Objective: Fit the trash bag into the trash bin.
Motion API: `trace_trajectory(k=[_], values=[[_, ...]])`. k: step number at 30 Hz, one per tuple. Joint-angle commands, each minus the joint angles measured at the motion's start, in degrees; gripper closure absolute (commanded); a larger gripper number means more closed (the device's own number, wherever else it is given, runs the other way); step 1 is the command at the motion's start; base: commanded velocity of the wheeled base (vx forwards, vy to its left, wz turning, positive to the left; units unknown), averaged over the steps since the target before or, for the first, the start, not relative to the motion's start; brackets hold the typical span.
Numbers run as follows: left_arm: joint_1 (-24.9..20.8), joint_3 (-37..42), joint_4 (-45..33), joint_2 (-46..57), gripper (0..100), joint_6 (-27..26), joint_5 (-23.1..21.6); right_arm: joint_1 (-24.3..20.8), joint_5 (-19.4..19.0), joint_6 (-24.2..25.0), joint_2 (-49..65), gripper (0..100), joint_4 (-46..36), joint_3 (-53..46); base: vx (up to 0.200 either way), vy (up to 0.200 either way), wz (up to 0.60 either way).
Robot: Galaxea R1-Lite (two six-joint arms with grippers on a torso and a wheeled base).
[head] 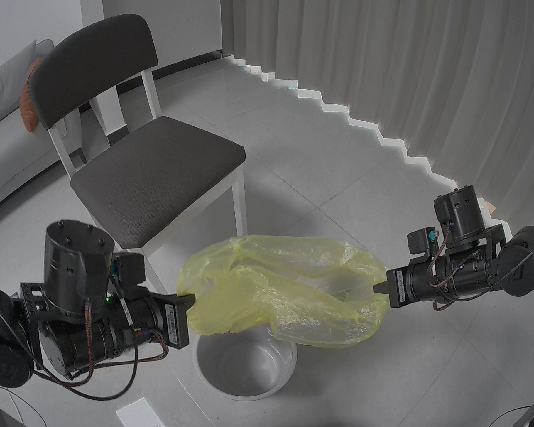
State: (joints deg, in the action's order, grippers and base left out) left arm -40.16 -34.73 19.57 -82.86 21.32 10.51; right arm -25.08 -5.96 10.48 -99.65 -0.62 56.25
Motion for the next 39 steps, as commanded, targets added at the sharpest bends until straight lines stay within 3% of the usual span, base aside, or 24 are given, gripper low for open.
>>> trace_trajectory(k=[1,16,22,31,39], values=[[0.8,5.9,2.8,-2.0,100,1.2,0.0,-1.5,-0.1,0.0,-4.0,100,0.1,-0.3,0.0,0.0,0.0],[0.3,11.4,3.9,-1.9,100,2.3,-0.2,-4.5,0.0,0.1,-11.4,100,3.9,-2.0,0.0,0.0,0.0],[-3.0,16.4,3.4,6.0,100,2.8,0.1,-7.7,0.1,0.2,-7.9,100,3.9,-6.9,0.0,0.0,0.0],[-2.7,23.2,2.5,13.3,100,2.8,-0.3,-10.6,1.7,0.3,-5.1,100,3.3,-10.0,0.0,0.0,0.0],[0.2,22.2,3.5,7.6,100,3.1,-4.1,-9.3,3.1,0.5,-9.6,100,4.8,-7.9,0.0,0.0,0.0]])
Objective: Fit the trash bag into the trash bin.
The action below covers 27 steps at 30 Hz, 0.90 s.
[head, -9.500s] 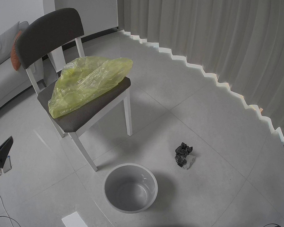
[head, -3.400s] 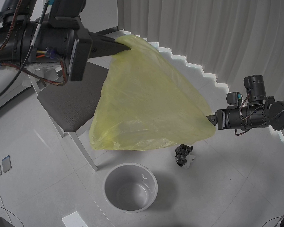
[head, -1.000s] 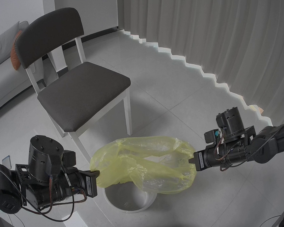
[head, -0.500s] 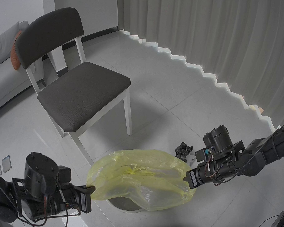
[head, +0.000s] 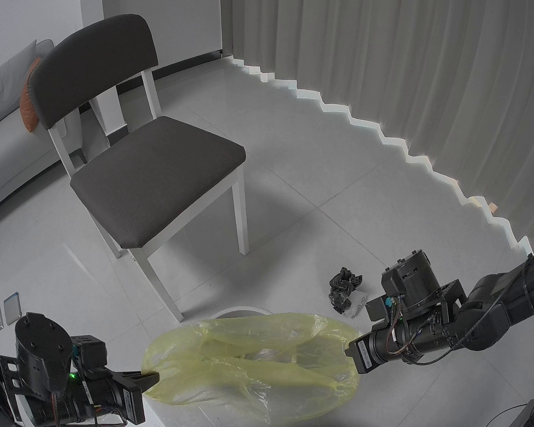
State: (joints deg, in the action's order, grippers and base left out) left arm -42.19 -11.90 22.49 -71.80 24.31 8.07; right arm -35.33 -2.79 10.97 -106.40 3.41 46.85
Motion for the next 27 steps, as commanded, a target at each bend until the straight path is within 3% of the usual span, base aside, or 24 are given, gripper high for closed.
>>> trace_trajectory(k=[1,7,13,27], values=[[3.3,-1.5,1.2,-5.4,100,0.1,-2.3,1.4,-0.2,0.0,-4.0,100,1.4,2.0,0.0,0.0,0.0],[7.0,-3.7,8.4,-15.2,100,-0.1,-4.2,3.6,-0.3,0.0,-10.1,100,4.5,5.8,0.0,0.0,0.0],[10.6,-5.2,22.2,-27.2,100,-0.9,-6.1,6.5,-0.9,-0.2,-15.7,100,4.5,12.8,0.0,0.0,0.0],[15.7,-5.6,28.2,-37.4,100,-2.2,-14.2,6.4,-3.0,-0.3,-21.9,100,4.5,17.1,0.0,0.0,0.0]])
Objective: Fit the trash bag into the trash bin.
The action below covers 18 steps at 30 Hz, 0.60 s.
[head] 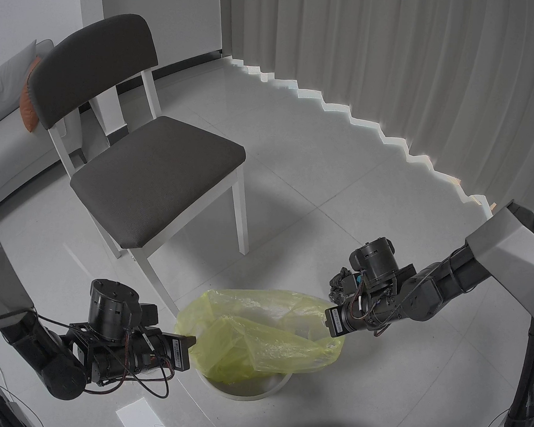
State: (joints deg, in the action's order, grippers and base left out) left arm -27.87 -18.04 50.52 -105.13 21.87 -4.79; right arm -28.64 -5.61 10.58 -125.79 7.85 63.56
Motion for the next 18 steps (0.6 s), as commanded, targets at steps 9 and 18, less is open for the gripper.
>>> trace_trajectory(k=[9,18], values=[[6.8,4.9,9.7,-10.4,100,-1.7,-6.6,-2.0,0.0,0.4,-7.6,100,0.3,1.8,0.0,0.0,0.0],[7.7,10.2,20.8,-19.2,100,-1.9,-7.5,-4.5,0.6,0.6,-8.2,100,0.5,0.8,0.0,0.0,0.0]])
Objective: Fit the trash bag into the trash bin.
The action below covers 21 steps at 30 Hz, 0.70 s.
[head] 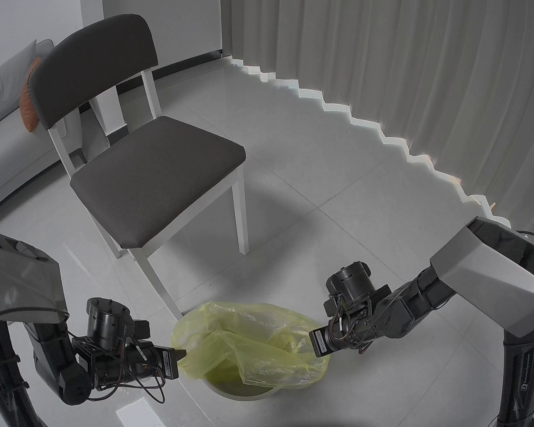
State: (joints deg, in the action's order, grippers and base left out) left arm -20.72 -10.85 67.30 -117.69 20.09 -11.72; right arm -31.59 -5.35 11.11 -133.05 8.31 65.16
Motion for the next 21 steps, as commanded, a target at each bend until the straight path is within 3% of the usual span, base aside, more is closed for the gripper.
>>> trace_trajectory(k=[1,5,8,11,13,14,21], values=[[0.1,5.1,7.9,-8.6,100,-0.5,-1.0,-2.0,0.7,0.1,-1.5,100,0.2,-0.8,0.0,0.0,0.0],[0.0,10.8,17.5,-11.9,100,-1.2,-3.2,-2.4,1.7,0.1,-1.3,100,0.7,-1.6,0.0,0.0,0.0],[0.4,10.8,17.2,-11.8,100,-0.9,-3.6,-2.4,1.9,0.1,-1.0,100,0.7,-3.6,0.0,0.0,0.0],[0.8,10.8,6.4,-0.6,100,-1.3,-5.8,-2.3,1.7,-0.2,3.1,100,1.3,-8.1,0.0,0.0,0.0],[0.7,10.8,5.2,0.7,100,-1.4,-6.3,-2.1,1.6,-0.3,3.6,100,1.4,-8.6,0.0,0.0,0.0],[0.2,10.8,-0.9,6.2,100,-4.1,-8.3,-1.9,1.5,-0.5,5.3,100,2.1,-10.6,0.0,0.0,0.0],[0.9,10.8,-8.6,8.2,100,-10.8,-8.2,-2.5,1.7,-0.9,6.7,100,2.8,-14.8,0.0,0.0,0.0]])
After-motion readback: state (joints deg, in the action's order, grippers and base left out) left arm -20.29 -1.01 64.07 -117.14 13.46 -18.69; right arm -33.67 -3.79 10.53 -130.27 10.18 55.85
